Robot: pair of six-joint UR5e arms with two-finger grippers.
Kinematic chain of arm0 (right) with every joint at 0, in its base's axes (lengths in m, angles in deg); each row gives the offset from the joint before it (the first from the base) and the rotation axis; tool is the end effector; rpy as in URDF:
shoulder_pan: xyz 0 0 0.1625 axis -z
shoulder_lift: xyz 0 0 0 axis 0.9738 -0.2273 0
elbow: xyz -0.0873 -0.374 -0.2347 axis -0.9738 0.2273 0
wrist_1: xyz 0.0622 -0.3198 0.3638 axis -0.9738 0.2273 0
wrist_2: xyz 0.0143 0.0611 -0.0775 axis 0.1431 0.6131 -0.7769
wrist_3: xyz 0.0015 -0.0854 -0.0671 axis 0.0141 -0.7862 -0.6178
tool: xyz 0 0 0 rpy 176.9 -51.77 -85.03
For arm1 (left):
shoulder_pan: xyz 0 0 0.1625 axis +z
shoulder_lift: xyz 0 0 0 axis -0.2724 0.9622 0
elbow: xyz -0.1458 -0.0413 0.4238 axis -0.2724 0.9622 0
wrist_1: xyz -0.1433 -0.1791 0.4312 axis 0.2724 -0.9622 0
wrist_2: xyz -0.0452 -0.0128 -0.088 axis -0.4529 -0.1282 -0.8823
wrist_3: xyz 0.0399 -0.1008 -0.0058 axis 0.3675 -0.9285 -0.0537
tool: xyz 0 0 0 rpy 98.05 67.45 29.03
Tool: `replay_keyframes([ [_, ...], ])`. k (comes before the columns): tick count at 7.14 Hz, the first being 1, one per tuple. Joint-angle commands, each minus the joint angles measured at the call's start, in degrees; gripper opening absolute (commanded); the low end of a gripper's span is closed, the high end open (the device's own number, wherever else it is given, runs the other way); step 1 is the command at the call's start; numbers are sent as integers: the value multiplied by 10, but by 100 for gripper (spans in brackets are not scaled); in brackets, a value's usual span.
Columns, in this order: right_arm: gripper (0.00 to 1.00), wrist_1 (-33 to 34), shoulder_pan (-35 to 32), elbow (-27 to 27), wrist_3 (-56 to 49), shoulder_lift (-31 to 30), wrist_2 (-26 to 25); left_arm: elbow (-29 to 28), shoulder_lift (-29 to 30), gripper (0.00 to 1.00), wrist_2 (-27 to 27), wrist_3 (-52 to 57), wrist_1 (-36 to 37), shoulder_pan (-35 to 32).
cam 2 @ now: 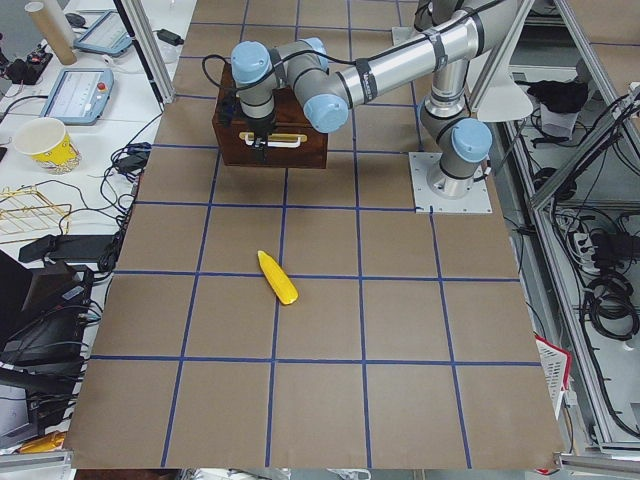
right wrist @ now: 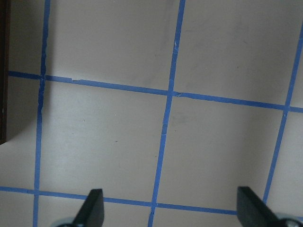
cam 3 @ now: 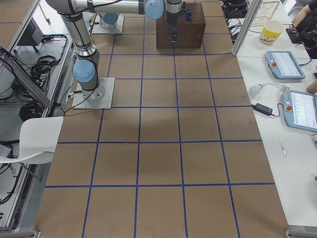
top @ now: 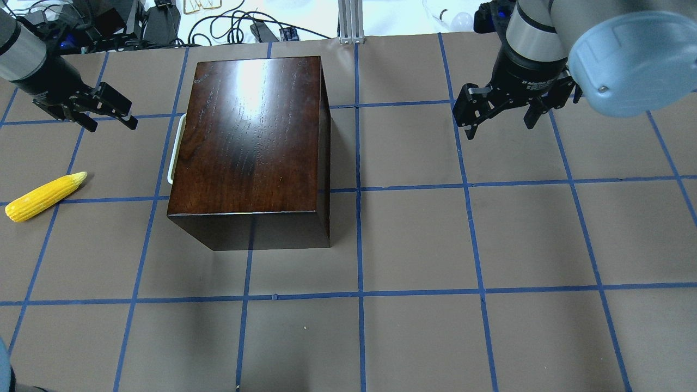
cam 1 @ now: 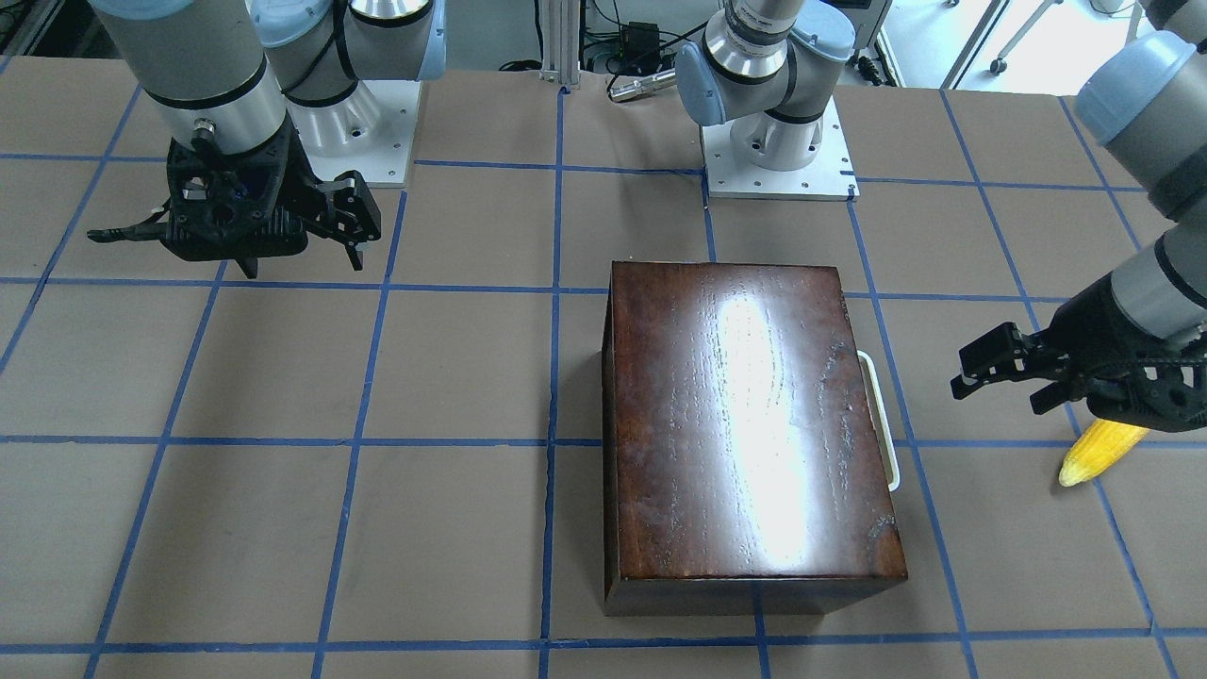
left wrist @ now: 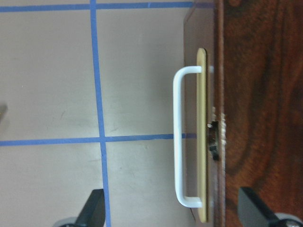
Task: Open drawer and put corn inside
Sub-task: 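Move the left gripper down beside the cabinet to the white drawer handle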
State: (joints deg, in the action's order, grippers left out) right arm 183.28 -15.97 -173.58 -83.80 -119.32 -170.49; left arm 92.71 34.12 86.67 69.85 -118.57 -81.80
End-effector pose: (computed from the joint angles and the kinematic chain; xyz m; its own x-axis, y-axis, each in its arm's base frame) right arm 0.1591 -0.5781 0.4749 -0.9901 -0.1380 0.0274 -0.1380 0.9904 0.0025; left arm 0.1307 -0.6669 0.3764 -0.9785 0.1027 0.1786 0.0982 0.9946 -0.0335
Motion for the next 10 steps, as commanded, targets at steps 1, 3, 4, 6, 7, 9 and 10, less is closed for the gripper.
replay_keyframes([
  [1,100,0,-1,0,0,0,0,15,14,100,-18,8,3,4],
  [3,100,0,1,0,0,0,0,22,23,100,-72,15,7,2],
  [4,100,0,-1,0,0,0,0,33,32,100,-73,37,24,2],
  [6,100,0,-1,0,0,0,0,42,42,100,-76,47,46,0],
  [7,100,0,1,0,0,0,0,42,44,100,-109,46,47,-1],
  [9,100,0,1,0,0,0,0,42,55,100,-129,59,56,-4],
  [10,100,0,1,0,0,0,0,44,58,100,-129,60,56,-4],
])
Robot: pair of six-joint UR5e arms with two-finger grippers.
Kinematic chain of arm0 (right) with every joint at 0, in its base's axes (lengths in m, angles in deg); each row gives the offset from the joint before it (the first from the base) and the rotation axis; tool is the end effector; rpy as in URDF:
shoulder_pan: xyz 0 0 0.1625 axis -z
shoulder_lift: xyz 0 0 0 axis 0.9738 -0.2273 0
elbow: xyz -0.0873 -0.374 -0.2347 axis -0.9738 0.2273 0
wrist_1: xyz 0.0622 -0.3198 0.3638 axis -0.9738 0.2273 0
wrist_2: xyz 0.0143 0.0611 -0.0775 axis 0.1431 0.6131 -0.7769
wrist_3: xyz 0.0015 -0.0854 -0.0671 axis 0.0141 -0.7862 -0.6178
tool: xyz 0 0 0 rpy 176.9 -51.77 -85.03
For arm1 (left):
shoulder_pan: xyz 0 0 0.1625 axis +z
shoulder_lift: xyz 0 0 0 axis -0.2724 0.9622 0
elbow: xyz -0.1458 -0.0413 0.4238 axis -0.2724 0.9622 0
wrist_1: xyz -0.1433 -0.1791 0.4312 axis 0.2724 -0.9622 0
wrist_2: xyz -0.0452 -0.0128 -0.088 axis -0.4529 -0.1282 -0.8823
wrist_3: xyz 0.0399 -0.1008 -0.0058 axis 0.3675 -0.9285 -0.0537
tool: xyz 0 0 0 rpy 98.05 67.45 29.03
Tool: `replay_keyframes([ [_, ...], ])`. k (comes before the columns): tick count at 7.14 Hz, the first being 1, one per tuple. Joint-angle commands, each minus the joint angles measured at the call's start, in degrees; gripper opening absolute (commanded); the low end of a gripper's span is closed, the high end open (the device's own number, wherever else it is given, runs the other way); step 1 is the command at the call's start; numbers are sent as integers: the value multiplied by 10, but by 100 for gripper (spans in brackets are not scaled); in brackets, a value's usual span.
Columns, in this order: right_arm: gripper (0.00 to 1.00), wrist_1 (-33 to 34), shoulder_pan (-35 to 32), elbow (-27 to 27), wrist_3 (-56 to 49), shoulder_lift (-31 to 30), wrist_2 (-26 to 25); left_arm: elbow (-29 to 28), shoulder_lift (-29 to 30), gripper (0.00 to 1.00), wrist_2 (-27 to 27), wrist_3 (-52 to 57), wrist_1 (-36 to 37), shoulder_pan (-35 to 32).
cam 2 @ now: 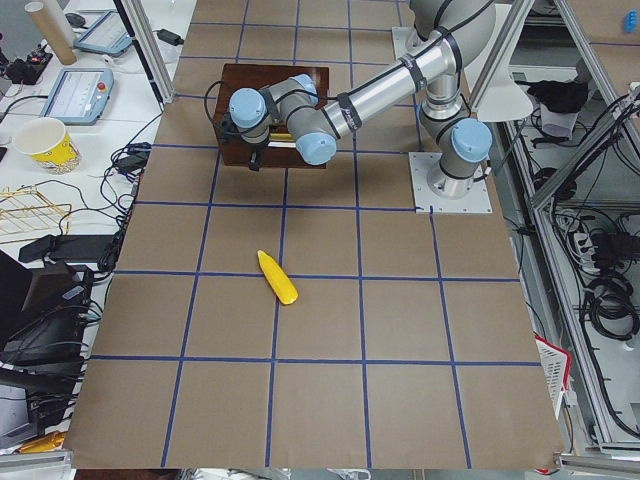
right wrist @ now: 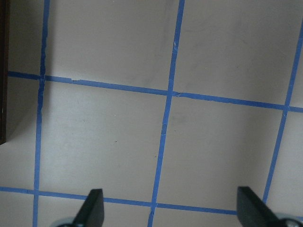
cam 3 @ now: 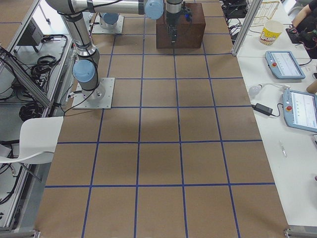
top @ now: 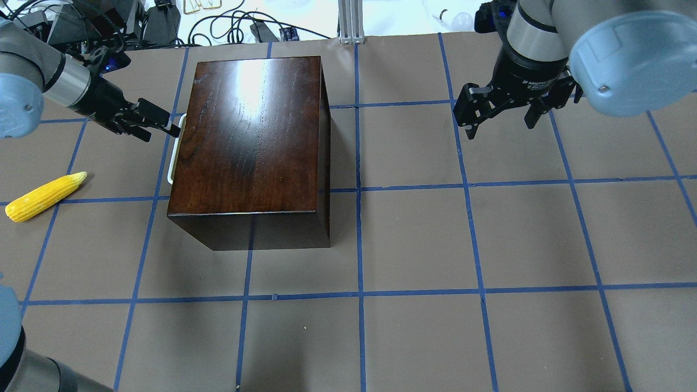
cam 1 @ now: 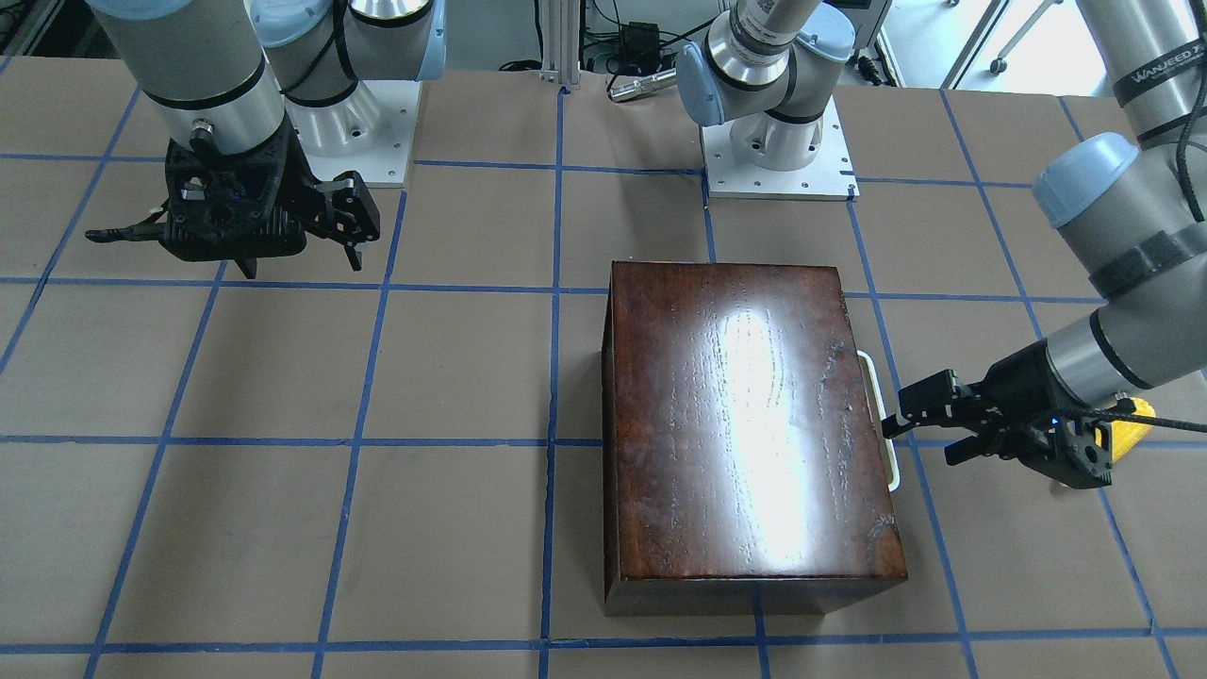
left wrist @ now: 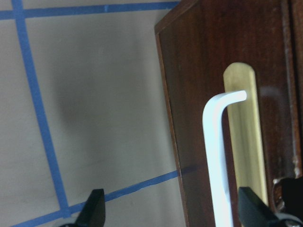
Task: Open drawer and put corn inside
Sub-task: 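Close the left gripper on the white drawer handle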
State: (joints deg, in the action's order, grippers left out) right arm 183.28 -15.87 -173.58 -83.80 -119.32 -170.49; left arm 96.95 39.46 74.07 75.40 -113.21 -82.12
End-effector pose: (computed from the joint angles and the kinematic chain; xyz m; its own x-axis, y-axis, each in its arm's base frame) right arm 0.1581 -0.5783 0.4749 -0.9903 -0.1363 0.0274 -0.1362 0.9907 0.0025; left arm 0.1092 -0.6840 0.2896 -0.9028 0.1895 0.3860 0.1580 0.9810 -0.1122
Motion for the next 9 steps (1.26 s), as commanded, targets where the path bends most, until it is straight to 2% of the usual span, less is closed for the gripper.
replay_keyframes([
  [1,100,0,0,0,0,0,0,1,10,100,-3,4,3,0],
  [9,100,0,-2,0,0,0,0,2,37,100,-4,4,3,0],
])
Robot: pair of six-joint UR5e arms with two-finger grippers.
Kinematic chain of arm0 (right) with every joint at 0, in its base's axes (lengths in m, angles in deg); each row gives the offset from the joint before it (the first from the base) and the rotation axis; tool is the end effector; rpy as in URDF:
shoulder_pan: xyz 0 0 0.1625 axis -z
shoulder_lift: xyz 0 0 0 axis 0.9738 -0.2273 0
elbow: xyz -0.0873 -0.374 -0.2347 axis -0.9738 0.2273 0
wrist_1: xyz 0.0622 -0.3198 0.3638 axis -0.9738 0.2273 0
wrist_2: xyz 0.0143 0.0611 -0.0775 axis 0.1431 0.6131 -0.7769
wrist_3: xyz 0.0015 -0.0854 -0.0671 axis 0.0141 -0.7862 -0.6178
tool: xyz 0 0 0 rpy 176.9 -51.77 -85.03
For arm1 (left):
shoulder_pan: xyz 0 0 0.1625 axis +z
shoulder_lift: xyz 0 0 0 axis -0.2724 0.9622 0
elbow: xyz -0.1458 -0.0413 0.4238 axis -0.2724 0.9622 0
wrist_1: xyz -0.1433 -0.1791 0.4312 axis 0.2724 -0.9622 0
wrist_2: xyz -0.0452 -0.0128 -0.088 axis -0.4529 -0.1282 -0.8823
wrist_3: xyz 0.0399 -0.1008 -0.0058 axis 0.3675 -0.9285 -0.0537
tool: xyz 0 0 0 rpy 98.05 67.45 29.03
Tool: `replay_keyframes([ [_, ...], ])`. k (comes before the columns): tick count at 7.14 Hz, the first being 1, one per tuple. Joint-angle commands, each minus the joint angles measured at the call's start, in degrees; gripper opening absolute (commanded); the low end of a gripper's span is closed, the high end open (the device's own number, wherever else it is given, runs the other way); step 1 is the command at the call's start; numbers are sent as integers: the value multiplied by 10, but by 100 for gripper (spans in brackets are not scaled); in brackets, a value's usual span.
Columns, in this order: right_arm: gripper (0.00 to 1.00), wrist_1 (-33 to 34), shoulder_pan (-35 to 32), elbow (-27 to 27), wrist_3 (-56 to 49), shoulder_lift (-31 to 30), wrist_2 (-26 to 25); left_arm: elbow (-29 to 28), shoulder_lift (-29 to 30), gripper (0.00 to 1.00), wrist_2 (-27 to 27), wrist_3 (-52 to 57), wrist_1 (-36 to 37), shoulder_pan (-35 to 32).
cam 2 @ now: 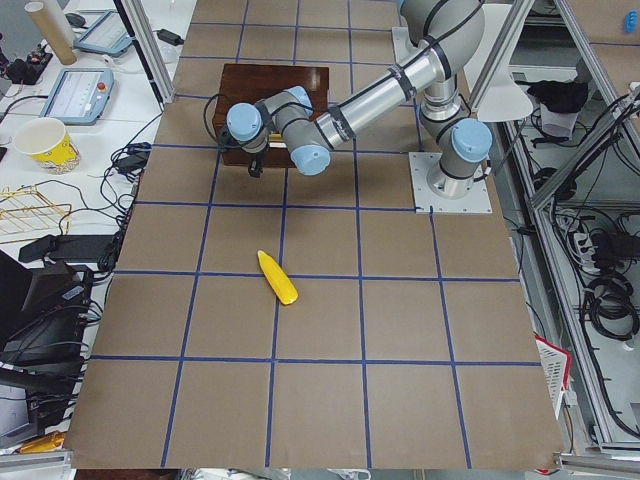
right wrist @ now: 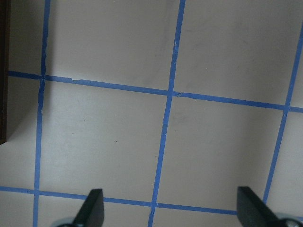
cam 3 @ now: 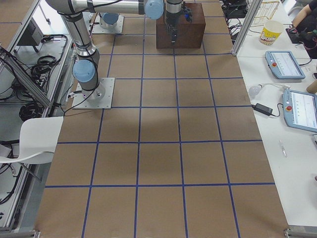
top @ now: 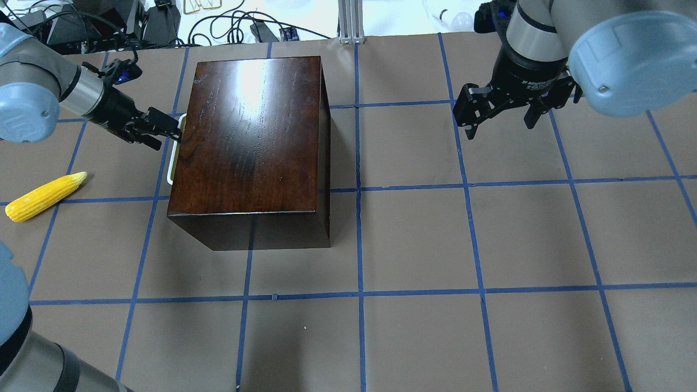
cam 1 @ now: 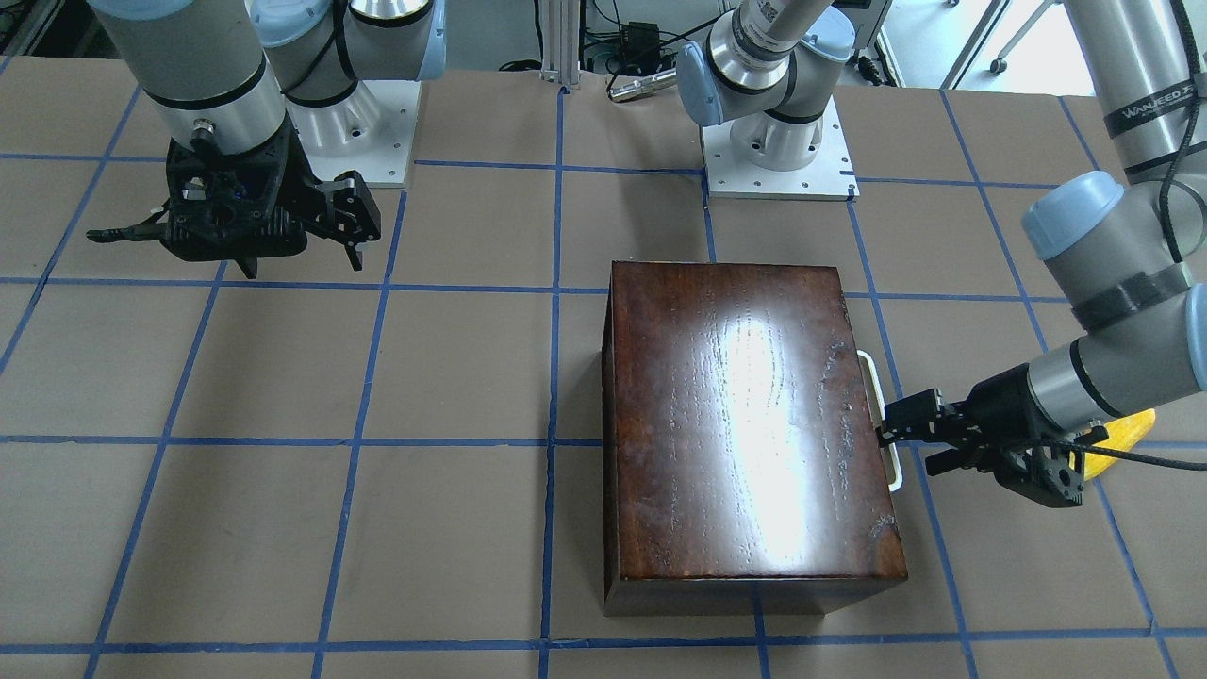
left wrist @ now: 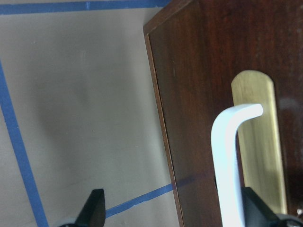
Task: Open drawer and put corn inside
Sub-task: 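Close the left gripper on the white drawer handle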
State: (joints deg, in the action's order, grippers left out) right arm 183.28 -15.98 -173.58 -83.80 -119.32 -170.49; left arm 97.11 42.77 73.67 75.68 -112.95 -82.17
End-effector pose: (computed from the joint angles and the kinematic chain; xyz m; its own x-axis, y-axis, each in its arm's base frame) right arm 0.1592 -0.5780 0.4749 -0.9900 -0.1382 0.0274 -0.1381 0.9904 0.0025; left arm 0.1103 -0.6898 0.2499 -0.8905 0.1745 0.4202 0.1595 0.9846 -0.0710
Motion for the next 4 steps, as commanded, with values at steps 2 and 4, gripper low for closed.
replay_keyframes([
  [2,100,0,1,0,0,0,0,0,8,100,1,1,1,1],
  [4,100,0,1,0,0,0,0,-6,8,100,5,0,1,2],
])
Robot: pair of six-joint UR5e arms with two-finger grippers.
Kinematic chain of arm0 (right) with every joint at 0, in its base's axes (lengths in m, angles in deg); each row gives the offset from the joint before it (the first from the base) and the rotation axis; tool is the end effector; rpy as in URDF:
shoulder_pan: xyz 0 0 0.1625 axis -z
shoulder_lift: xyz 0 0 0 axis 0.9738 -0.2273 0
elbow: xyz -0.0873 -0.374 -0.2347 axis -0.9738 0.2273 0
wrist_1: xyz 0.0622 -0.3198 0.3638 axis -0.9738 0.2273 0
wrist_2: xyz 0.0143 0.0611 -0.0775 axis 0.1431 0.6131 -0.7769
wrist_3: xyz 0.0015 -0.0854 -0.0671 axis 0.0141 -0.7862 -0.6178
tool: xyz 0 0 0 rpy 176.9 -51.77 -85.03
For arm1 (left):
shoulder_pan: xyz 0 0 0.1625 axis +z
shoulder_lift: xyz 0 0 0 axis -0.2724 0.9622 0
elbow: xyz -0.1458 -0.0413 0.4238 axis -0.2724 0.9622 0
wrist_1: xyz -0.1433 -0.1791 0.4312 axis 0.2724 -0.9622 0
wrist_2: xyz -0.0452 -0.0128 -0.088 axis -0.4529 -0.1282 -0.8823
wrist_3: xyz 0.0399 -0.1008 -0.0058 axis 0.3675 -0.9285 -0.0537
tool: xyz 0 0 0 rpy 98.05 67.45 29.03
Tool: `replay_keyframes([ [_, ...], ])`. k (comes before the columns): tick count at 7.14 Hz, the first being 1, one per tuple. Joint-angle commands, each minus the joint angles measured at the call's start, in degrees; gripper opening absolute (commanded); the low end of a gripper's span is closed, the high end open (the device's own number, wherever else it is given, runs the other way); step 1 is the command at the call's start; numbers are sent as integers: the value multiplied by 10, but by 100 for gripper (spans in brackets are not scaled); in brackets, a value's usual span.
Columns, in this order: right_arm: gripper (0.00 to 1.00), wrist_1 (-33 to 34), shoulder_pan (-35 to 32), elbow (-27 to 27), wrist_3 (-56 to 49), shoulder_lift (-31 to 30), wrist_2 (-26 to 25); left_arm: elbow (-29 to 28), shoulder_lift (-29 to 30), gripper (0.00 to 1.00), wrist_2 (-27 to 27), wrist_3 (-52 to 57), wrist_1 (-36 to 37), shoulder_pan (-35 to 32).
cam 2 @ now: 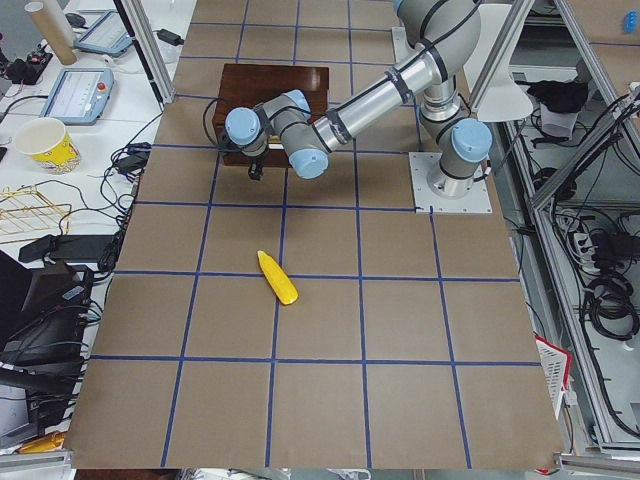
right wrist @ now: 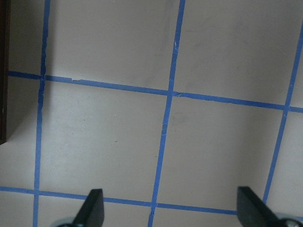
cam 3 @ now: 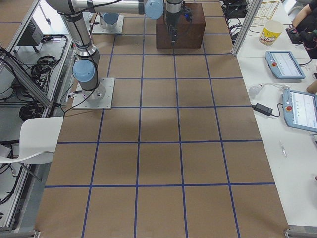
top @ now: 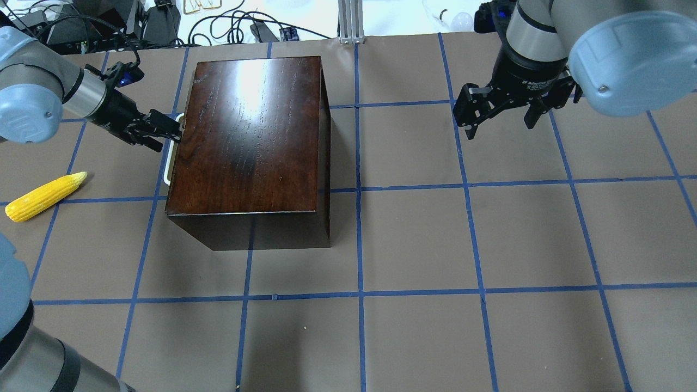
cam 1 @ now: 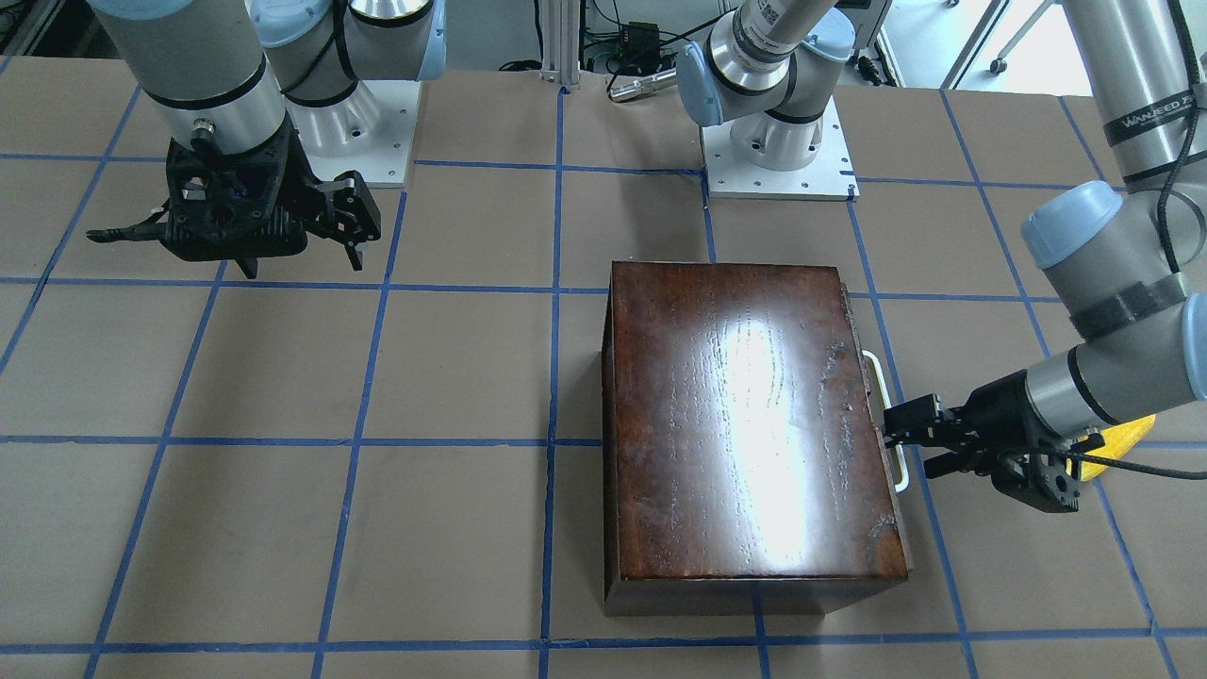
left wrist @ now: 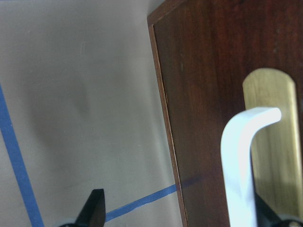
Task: Open drawer and put corn inside
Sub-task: 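Close the left gripper on the white drawer handle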
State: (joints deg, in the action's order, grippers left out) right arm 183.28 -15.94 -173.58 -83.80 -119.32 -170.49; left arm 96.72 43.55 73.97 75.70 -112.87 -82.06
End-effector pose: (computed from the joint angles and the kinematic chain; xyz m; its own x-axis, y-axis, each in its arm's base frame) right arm 0.1588 -0.5781 0.4749 -0.9901 -0.1375 0.0274 -0.1375 0.9905 0.0025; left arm 0.1135 -0.6926 0.2440 -0.8917 0.1711 0.4191 0.1591 0.9852 -0.0639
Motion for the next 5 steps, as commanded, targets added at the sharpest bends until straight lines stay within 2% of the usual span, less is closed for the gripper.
replay_keyframes([
  [1,100,0,1,0,0,0,0,-3,0,100,2,0,5,1],
  [5,100,0,1,0,0,0,0,-4,4,100,3,39,13,5],
])
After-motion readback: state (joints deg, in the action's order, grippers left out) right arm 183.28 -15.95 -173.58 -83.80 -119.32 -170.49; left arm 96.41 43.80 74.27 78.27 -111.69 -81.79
